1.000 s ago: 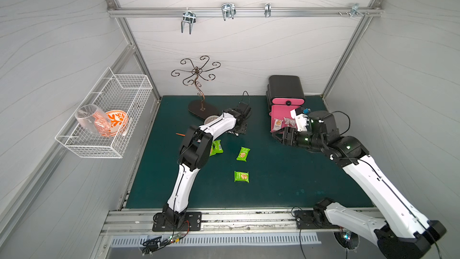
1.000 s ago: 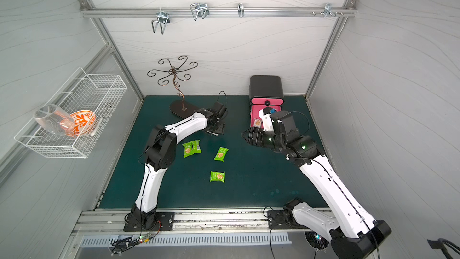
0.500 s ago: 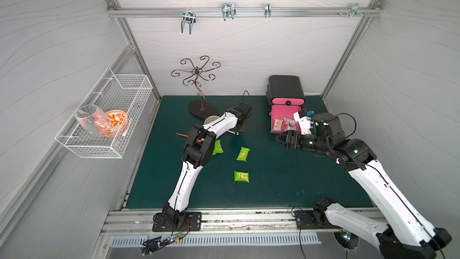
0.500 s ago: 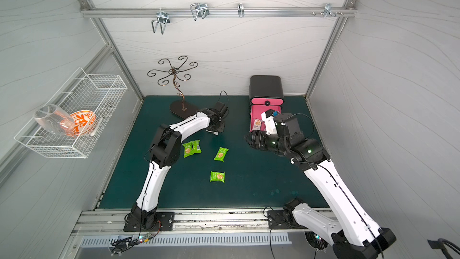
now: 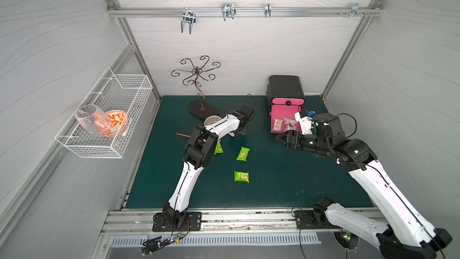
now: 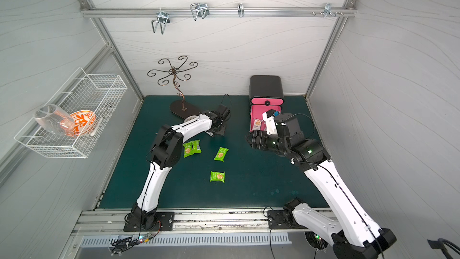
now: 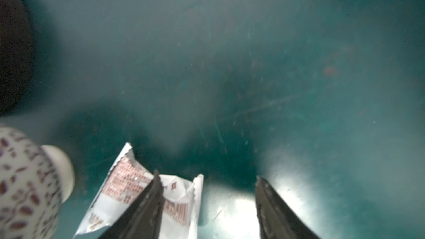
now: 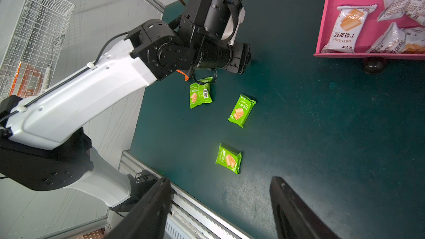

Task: Place the cookies into the drawer by color
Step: Pick up the cookie at the center of the board.

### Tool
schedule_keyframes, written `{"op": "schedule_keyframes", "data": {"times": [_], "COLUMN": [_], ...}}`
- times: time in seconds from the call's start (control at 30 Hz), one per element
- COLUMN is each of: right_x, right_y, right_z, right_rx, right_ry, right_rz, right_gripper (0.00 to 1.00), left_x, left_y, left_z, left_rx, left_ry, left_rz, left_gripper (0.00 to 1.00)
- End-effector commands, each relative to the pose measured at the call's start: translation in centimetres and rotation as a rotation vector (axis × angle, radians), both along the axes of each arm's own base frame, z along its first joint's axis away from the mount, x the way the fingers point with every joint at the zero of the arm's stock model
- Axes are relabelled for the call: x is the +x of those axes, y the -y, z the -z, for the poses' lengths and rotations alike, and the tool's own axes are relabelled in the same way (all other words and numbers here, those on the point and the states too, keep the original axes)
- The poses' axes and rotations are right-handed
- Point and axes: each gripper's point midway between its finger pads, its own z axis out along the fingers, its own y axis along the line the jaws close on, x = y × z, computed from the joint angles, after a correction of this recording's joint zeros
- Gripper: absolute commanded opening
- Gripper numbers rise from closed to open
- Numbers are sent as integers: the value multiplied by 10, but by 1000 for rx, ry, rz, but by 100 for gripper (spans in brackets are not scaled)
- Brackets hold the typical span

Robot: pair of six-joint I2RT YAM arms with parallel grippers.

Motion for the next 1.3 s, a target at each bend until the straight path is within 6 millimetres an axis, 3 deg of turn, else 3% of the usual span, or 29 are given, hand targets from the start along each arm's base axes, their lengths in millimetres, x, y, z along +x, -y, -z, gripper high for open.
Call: {"op": "schedule_keyframes", "data": {"times": [0.0, 0.1, 0.3, 0.5, 0.6, 0.83, 0.97, 1.17, 1.27], "right_x": [-6, -7, -9, -9, -8, -4, -3, -1, -2], "right_y": [3, 4, 6, 7, 8, 13, 15, 31, 44], "right_z": [-4, -4, -5, -5, -5, -5, -6, -10, -13], "right_rx": [12, 12, 17, 19, 15, 7, 7, -6, -28], "right_ry": [4, 5, 7, 6, 12, 24, 28, 55, 79], "right_rz": [4, 7, 13, 19, 27, 61, 75, 158, 217], "right_gripper": [72, 72, 72, 72, 72, 72, 72, 72, 72], "left_x": [-44, -47, -50, -49, -42, -34, -34, -12, 11], "left_y": [-37, -42, -44, -31, -13, 40, 71, 141, 179], "left_z": [53, 56, 58, 43, 12, -101, -146, -218, -238], "left_rx": [221, 238, 212, 94, -23, -444, -650, -1019, -1166], "left_ry": [-180, -173, -179, -184, -142, 16, 52, 156, 198], "left_rz": [29, 14, -40, -45, -32, -31, 22, 128, 150], "left_gripper": [53, 32, 3, 0, 0, 0, 0, 0, 0]}}
